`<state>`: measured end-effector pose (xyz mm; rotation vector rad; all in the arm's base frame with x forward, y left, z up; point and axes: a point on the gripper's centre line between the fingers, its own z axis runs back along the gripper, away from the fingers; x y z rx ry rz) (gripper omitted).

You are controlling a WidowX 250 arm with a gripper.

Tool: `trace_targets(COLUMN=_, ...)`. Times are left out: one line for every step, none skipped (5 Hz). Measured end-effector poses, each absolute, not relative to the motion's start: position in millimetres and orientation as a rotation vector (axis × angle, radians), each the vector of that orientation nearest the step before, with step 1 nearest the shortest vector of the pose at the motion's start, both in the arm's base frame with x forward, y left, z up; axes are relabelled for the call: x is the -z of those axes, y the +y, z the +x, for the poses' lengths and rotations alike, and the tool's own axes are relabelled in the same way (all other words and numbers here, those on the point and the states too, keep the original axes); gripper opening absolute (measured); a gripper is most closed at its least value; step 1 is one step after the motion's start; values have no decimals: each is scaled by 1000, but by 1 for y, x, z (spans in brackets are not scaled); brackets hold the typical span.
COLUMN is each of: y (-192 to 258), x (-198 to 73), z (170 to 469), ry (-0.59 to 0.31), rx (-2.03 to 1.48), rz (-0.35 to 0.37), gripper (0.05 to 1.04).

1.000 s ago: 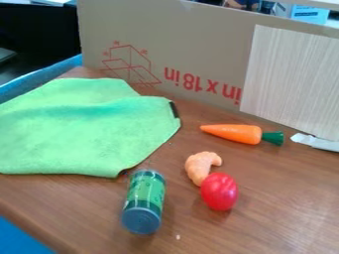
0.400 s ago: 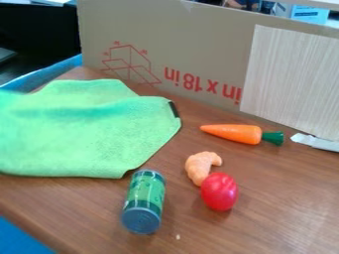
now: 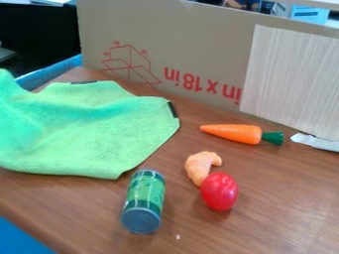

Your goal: Fold the cloth from bottom left to top right

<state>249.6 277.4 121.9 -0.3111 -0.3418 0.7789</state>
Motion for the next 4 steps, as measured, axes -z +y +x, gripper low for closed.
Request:
trace_targets(y=248, x=-128, z=281, ry=-318, rx=-773, rz=-296, gripper=54)
trace_targets(y=217, x=-125, z=311, ry=-287, rx=-767, rz=-256, gripper=54)
trace_targets(y=182, x=-122, z=340, ry=-250, rx=-731, rz=-238, gripper=54)
trace_targets(y=153, x=-117, z=364, ry=-238, rx=-691, rz=-218, gripper=54)
